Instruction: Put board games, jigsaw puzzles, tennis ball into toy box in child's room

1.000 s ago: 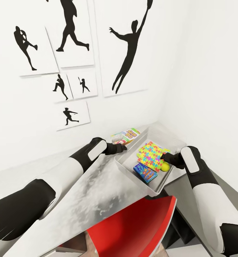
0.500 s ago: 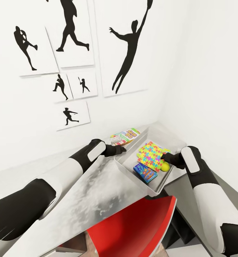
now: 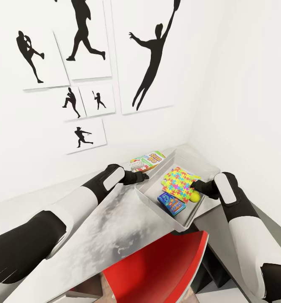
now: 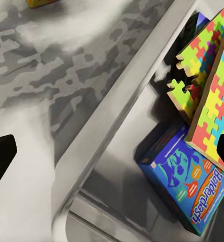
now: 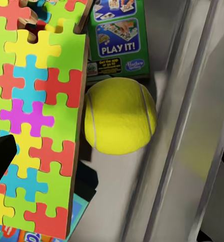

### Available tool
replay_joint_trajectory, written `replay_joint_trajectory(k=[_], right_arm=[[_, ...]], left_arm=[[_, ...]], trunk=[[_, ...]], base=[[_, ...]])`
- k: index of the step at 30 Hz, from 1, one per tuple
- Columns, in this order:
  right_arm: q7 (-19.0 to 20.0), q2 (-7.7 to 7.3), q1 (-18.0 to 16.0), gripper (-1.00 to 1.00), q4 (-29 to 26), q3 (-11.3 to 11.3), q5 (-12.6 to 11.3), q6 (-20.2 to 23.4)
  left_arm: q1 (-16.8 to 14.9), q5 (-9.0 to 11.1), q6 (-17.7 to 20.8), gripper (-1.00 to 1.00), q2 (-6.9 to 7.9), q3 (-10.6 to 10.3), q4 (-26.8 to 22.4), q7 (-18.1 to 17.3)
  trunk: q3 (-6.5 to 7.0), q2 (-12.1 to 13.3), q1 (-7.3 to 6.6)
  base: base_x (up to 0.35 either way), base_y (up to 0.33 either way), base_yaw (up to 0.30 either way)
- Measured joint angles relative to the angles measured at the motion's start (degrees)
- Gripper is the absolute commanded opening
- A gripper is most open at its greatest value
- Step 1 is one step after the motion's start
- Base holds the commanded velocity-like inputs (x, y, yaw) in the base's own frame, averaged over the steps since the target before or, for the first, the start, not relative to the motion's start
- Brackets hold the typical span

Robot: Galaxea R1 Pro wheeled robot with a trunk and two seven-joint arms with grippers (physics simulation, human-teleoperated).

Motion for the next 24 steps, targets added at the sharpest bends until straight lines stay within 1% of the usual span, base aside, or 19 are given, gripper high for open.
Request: replay_joint_trajectory(k=[9, 24], right_arm=[[0.0, 0.02, 0.0, 1.0, 0.0, -0.1, -0.04, 0.0], [0.0, 0.1, 0.0, 1.0, 0.0, -0.13, -0.13, 0.0]], left_arm=[[0.0, -0.03, 0.0, 1.0, -0.03, 0.0, 0.01, -0.01], [0.0, -0.02, 0.0, 1.0, 0.0, 0.0, 0.02, -0.02]], trunk=[[-0.2, 0.0, 0.0], [-1.4, 0.0, 0.0]], base=[[0.0, 0.0, 0.0], [0.0, 0.0, 0.0]])
